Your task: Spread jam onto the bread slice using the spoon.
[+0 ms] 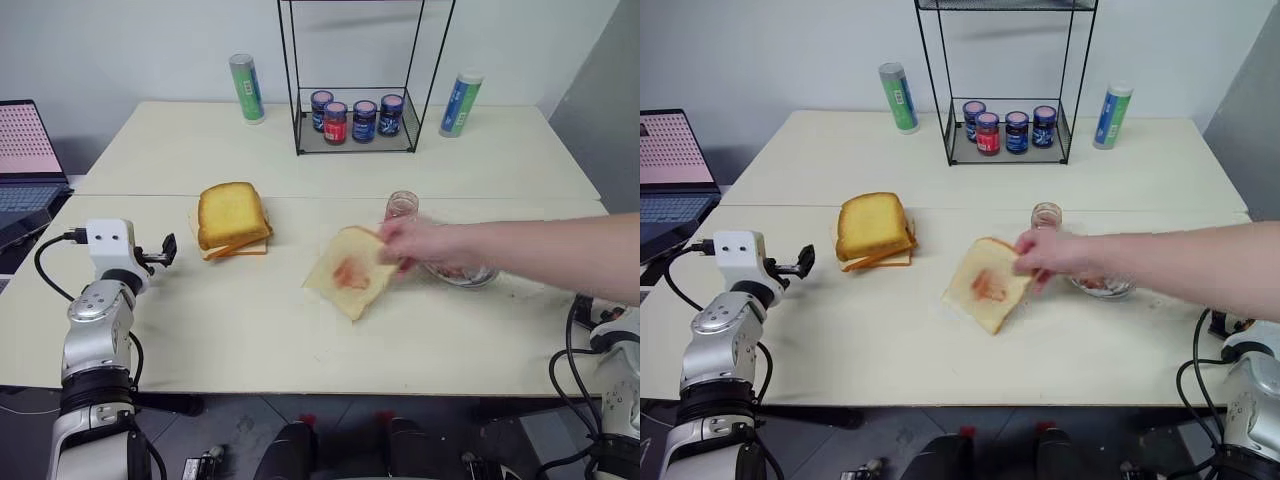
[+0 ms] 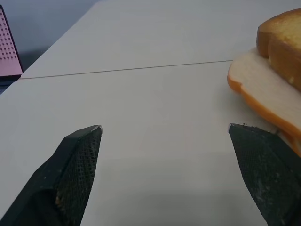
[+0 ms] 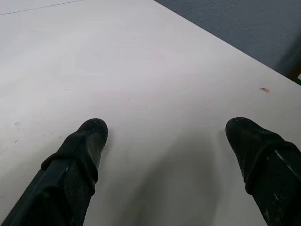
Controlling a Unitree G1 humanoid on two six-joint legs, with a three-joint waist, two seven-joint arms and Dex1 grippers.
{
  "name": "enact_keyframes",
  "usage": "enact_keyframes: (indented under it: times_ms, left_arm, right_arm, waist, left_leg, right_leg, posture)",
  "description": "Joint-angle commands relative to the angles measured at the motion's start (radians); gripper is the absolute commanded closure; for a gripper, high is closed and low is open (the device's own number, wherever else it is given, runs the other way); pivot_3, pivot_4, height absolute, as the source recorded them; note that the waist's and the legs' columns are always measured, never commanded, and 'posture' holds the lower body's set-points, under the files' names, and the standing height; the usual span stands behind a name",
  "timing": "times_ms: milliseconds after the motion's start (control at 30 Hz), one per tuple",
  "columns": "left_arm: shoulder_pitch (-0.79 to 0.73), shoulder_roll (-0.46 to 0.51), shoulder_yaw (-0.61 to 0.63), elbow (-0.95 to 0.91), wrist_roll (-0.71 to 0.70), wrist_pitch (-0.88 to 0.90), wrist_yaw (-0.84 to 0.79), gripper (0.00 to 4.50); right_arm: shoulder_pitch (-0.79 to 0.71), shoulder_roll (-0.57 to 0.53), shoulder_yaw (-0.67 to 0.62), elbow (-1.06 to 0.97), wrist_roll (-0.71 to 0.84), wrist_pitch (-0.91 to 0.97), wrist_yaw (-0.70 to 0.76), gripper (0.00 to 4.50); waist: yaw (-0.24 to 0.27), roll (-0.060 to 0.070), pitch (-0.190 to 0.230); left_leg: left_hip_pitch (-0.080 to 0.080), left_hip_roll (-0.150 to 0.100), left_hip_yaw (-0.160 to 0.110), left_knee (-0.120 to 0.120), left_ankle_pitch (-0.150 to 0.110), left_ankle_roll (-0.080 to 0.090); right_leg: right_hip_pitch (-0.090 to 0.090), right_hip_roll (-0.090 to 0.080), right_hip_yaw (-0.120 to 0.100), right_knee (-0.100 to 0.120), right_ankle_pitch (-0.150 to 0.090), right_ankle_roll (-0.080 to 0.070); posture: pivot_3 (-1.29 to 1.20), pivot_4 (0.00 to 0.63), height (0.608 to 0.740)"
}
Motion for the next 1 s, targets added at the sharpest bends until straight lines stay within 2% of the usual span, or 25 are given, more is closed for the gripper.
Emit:
enact_keyframes:
  times_ms: [33,167,333,533,600,767,900,1000]
  left_arm:
    - [-0.014,0.020,0.022,-0.016,-0.003,-0.019,0.002,0.00]
    - [0.000,0.037,0.033,-0.050,-0.032,0.001,-0.039,0.00]
    - [-0.040,0.068,0.054,-0.125,-0.178,0.135,-0.199,0.00]
    - [-0.150,0.075,-0.028,-0.120,-0.222,0.277,-0.317,0.00]
    - [-0.188,0.060,-0.077,-0.085,-0.204,0.293,-0.352,0.00]
    - [-0.284,0.026,-0.141,0.105,-0.117,0.219,-0.326,0.00]
    - [-0.338,0.008,-0.164,0.212,-0.068,0.158,-0.318,0.00]
    - [-0.369,-0.009,-0.183,0.272,-0.045,0.158,-0.323,0.00]
  right_arm:
    - [-0.011,-0.007,-0.007,-0.040,0.010,0.009,-0.001,0.10]
    - [-0.009,-0.009,0.003,-0.076,0.015,0.033,0.007,0.10]
    - [0.033,-0.043,0.045,-0.257,0.024,0.092,0.060,0.10]
    - [-0.013,-0.110,0.111,-0.486,0.241,0.269,0.224,0.10]
    - [-0.094,-0.130,0.137,-0.531,0.360,0.358,0.258,0.10]
    - [-0.216,-0.175,0.289,-0.601,0.511,0.495,0.349,0.10]
    - [-0.310,-0.137,0.401,-0.615,0.586,0.551,0.356,0.10]
    - [-0.377,-0.115,0.517,-0.611,0.566,0.552,0.387,0.10]
  waist:
    - [0.000,0.000,0.000]
    - [0.000,0.000,0.000]
    - [0.000,0.000,0.000]
    - [-0.001,0.000,0.000]
    - [-0.002,0.000,0.000]
    - [-0.002,0.000,0.000]
    - [0.000,0.000,0.000]
    - [0.000,0.000,-0.001]
  left_leg:
    - [0.000,0.000,0.000,0.000,0.000,0.000]
    - [0.000,0.000,0.000,0.000,0.000,0.000]
    - [0.000,0.000,0.000,0.000,0.000,0.000]
    - [0.000,0.000,-0.001,0.001,0.000,0.000]
    - [0.000,0.000,-0.001,0.001,0.000,0.000]
    - [0.000,0.000,-0.002,0.001,0.000,0.000]
    - [-0.001,0.000,-0.003,0.001,0.000,0.000]
    - [-0.001,0.000,-0.003,0.001,0.000,0.000]
  right_leg:
    - [0.000,0.000,0.000,0.000,0.000,0.000]
    - [0.000,0.000,0.000,0.000,0.000,0.000]
    - [0.000,0.000,0.000,0.000,0.000,0.000]
    - [0.001,0.000,-0.001,0.000,0.000,0.000]
    - [0.002,0.000,-0.001,0.000,0.000,0.000]
    - [0.001,0.001,-0.002,0.000,0.000,0.000]
    - [0.001,0.001,-0.003,-0.001,0.000,0.000]
    - [0.001,0.000,-0.003,0.000,0.000,0.000]
  posture:
    - [0.00,0.150,0.740]
    - [0.00,0.150,0.740]
    - [0.00,0.150,0.740]
    - [0.00,0.150,0.740]
    - [0.00,0.150,0.740]
    - [0.00,0.150,0.740]
    - [0.00,0.150,0.740]
    - [0.00,0.150,0.740]
